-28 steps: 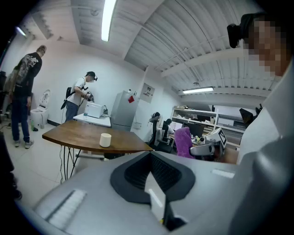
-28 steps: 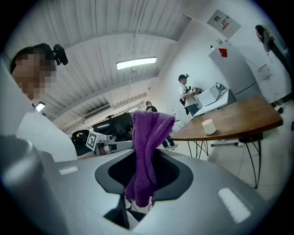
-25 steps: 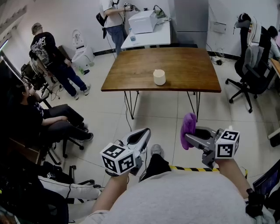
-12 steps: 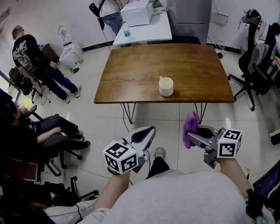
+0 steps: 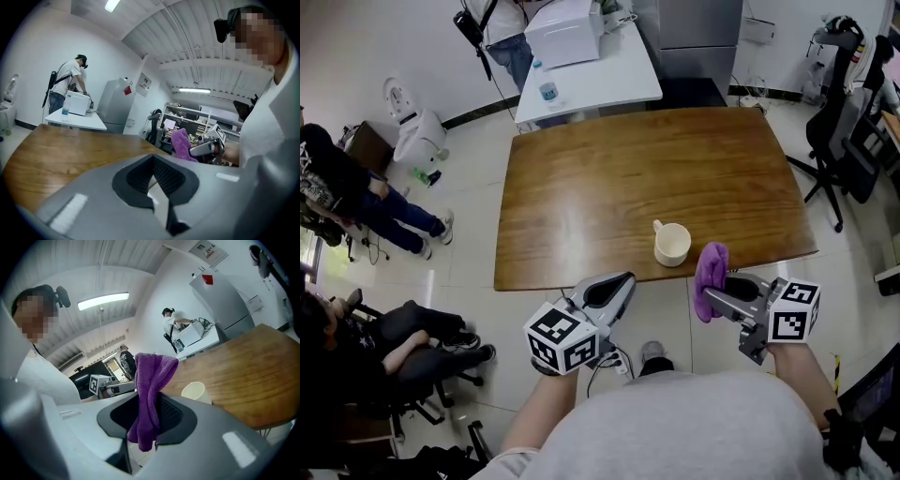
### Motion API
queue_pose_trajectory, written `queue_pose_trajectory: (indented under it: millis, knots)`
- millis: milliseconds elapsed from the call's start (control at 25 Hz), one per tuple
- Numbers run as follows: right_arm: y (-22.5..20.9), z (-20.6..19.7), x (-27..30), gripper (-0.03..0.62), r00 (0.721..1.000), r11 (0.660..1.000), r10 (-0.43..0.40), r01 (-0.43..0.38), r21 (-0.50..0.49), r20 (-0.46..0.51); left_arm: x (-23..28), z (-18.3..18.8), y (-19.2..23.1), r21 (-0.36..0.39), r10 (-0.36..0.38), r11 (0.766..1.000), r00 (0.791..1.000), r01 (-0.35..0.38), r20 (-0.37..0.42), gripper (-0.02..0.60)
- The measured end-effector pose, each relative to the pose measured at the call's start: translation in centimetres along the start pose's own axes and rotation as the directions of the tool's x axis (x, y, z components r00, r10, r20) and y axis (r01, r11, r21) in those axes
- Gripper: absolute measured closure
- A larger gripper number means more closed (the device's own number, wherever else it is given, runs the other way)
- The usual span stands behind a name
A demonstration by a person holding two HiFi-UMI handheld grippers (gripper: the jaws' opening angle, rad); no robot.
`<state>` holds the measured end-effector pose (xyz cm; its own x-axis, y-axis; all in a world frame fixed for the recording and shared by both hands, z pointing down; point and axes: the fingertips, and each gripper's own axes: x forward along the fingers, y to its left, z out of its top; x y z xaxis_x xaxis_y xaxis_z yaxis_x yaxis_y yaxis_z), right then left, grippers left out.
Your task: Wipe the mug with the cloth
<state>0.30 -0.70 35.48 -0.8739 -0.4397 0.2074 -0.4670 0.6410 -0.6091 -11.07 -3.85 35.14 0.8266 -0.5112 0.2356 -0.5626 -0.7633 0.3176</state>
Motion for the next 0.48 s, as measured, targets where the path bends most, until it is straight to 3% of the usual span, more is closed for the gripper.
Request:
queue_pose_trajectory:
  millis: [200,360,480]
  knots:
    - [-2.4,1.8,0.1,0.485,0.999,0.999,-0.04,0.039,0.028,0.015,3.0,0.9,1.6,0.039,-0.082,0.996,0.997,0.082,0.002,0.547]
    - [-4.7,1.7,0.2,0.485,0.999,0.998,-0.035,0.035,0.054,0.001,5.2,-1.8,3.6,0.079,-0.099,0.991,0.991,0.107,-0.091,0.443]
    - [-6.8,1.0,0.6,0.485,0.999,0.997,-0.036,0.038,0.067,-0.034,6.6,-4.5,4.9,0.066,-0.13,0.987,0.976,0.143,-0.172,0.394]
